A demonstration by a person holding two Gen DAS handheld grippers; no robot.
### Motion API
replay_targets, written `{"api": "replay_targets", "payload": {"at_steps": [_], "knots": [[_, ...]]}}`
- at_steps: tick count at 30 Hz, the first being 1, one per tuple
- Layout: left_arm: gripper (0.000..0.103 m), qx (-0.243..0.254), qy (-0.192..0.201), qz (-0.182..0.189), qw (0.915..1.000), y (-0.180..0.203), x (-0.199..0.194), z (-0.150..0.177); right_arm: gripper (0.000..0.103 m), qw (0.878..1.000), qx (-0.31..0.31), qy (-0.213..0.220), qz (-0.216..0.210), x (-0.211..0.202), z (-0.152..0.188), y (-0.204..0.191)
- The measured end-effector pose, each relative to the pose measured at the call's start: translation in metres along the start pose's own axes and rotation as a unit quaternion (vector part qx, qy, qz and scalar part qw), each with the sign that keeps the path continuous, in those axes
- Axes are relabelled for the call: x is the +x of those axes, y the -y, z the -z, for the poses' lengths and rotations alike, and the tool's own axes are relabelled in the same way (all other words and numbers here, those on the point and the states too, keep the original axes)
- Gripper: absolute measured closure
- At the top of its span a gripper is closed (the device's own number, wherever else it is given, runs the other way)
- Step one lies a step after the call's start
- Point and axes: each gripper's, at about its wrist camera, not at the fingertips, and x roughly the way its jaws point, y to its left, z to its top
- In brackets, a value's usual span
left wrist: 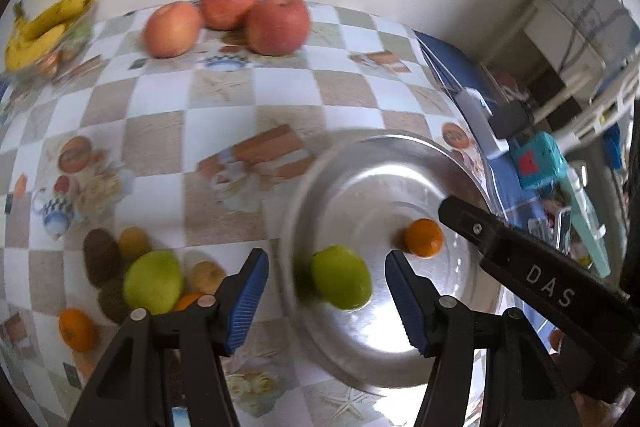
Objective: Organize fruits
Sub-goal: 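Open the left tool to drop the pear while the right tool releases the orange into the bowl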
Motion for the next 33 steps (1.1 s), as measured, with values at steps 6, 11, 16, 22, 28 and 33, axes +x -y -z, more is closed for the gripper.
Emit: {"api": "replay_targets", "payload": {"at_steps": [6, 11, 16, 22, 28, 33], "knots": [[0.038, -0.050, 0.020, -0.048, 0.9974, -0.040, -0.017, -0.002, 0.052, 1.000, -0.012, -0.005, 0.000, 0.003, 0.003, -0.008], [0.038, -0.098, 0.033, -0.067, 0.9924, -0.074, -0.030, -0.002, 0.052, 0.999, -0.039, -0.013, -0.002, 0.007, 0.007, -0.025], [0.038, -0.111, 0.042, -0.107, 0.9871, -0.097, -0.041, 0.002, 0.052, 0.997, -0.073, -0.016, -0.015, 0.008, 0.014, -0.049], [0.031, -0.133, 0.035, -0.124, 0.9827, -0.116, -0.044, 0.009, 0.052, 0.996, -0.088, -0.023, -0.024, 0.012, 0.019, -0.064], [0.021, -0.143, 0.029, -0.154, 0.9772, -0.127, -0.045, 0.019, 0.033, 0.995, -0.092, -0.035, -0.020, 0.019, 0.023, -0.065], [0.000, -0.163, 0.032, -0.163, 0.9724, -0.137, -0.049, 0.027, 0.027, 0.995, -0.094, -0.042, -0.013, 0.024, 0.027, -0.067]]}}
